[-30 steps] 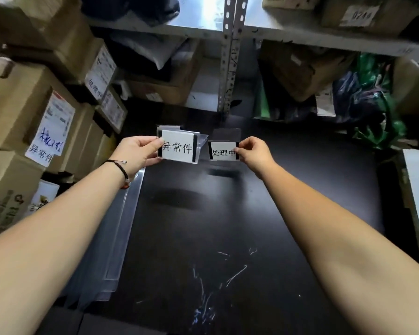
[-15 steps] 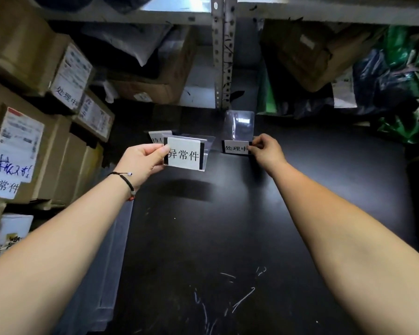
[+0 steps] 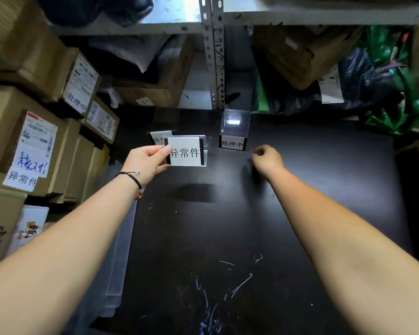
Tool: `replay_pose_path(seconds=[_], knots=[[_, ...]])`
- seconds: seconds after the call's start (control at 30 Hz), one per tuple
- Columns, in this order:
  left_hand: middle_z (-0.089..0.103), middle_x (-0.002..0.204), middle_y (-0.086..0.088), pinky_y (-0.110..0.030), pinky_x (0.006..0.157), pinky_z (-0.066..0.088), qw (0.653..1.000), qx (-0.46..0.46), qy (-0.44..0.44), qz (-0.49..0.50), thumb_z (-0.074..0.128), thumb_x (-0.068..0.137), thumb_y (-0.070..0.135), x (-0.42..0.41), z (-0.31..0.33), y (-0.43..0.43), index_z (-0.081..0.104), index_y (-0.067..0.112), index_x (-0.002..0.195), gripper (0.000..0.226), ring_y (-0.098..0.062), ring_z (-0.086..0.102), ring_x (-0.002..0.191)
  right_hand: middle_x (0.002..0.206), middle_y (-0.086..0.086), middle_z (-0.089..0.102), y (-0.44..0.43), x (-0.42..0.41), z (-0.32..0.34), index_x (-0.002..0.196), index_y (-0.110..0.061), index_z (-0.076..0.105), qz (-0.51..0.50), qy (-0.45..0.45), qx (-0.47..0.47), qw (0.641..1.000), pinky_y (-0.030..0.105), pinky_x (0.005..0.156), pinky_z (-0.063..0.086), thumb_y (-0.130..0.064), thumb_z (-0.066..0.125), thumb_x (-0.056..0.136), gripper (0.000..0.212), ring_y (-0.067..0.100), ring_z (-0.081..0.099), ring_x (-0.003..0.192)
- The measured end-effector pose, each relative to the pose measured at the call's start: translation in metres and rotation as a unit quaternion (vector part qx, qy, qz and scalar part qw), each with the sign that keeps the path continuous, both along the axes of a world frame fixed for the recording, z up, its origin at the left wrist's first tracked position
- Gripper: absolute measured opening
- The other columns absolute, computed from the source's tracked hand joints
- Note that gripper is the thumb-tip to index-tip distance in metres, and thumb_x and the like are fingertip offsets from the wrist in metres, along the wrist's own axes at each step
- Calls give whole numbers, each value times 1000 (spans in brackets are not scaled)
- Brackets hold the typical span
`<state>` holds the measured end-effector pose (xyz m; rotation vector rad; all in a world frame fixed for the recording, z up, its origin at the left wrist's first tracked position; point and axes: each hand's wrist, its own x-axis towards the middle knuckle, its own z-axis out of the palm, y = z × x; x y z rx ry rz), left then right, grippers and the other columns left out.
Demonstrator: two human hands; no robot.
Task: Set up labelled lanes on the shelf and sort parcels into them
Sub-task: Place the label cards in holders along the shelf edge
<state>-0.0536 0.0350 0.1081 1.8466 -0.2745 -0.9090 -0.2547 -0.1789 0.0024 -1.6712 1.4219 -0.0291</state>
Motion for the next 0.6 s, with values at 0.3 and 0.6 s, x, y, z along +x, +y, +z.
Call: replay_pose_path(seconds=[0.3, 0.6], knots=[[73, 104, -16, -29, 81, 61, 999, -32, 35, -26, 65, 95, 14, -53, 43, 32, 71, 9, 94, 7, -21, 71, 94, 89, 3, 68, 109, -29, 113, 94, -18, 67, 17, -158, 60, 985, 23, 60, 46, -17, 48, 100, 20, 14, 59, 73], [71, 91, -12, -21, 61, 59, 984, -148, 21, -95, 72, 90, 18, -111, 129, 49, 69, 7, 88, 12, -18, 69, 82, 96, 0, 69, 190, -76, 237, 109, -15, 69, -127, -335, -138, 924, 22, 78, 54, -31, 76, 89, 26, 8, 64, 85]])
